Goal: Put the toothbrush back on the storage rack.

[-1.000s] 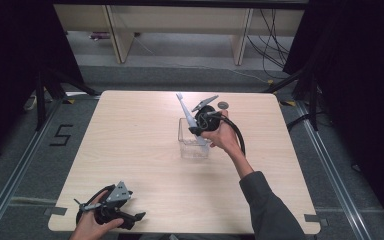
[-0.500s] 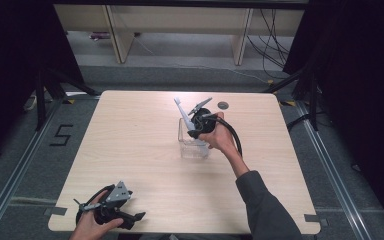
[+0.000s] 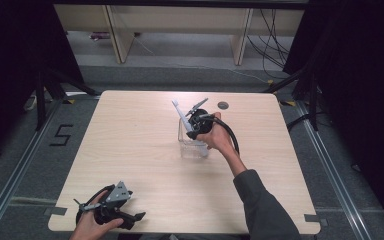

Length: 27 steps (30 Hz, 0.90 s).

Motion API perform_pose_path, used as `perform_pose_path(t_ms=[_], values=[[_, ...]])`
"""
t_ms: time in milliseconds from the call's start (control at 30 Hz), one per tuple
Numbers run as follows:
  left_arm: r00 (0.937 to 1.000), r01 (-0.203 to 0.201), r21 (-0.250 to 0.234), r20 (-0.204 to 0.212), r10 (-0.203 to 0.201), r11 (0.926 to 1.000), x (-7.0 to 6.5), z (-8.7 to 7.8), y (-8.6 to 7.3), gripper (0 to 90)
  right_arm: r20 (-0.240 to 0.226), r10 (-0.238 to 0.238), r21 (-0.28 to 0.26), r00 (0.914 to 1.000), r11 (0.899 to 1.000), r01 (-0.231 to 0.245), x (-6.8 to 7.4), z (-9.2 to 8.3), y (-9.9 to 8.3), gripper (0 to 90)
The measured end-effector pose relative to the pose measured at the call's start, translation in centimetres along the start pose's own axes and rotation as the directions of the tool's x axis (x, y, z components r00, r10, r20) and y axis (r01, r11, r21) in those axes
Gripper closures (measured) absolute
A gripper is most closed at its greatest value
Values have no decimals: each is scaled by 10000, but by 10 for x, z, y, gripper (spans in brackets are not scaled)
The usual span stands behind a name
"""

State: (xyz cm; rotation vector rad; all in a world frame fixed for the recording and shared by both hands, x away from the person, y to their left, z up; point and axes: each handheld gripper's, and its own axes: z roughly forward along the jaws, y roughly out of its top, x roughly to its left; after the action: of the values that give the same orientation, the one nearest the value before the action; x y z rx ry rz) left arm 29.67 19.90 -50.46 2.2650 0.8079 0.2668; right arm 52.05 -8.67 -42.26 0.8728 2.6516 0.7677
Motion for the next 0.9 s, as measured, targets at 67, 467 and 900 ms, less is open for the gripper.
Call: perform_pose_path(t_ms=[67, 467, 900], values=[[10000, -76, 14, 2, 76, 10000, 1, 0, 0, 151, -7, -64, 29, 10000, 10000, 64, -1, 2, 1, 659], [10000, -22, 17, 7, 22, 10000, 0, 0, 0, 151, -5, -125, 40, 9999, 9999, 125, -3, 5, 3, 648], [10000, -84, 16, 24, 84, 10000, 0, 0, 0, 151, 122, 157, -633, 9998, 9979, -149, -2, -20, -1, 604]])
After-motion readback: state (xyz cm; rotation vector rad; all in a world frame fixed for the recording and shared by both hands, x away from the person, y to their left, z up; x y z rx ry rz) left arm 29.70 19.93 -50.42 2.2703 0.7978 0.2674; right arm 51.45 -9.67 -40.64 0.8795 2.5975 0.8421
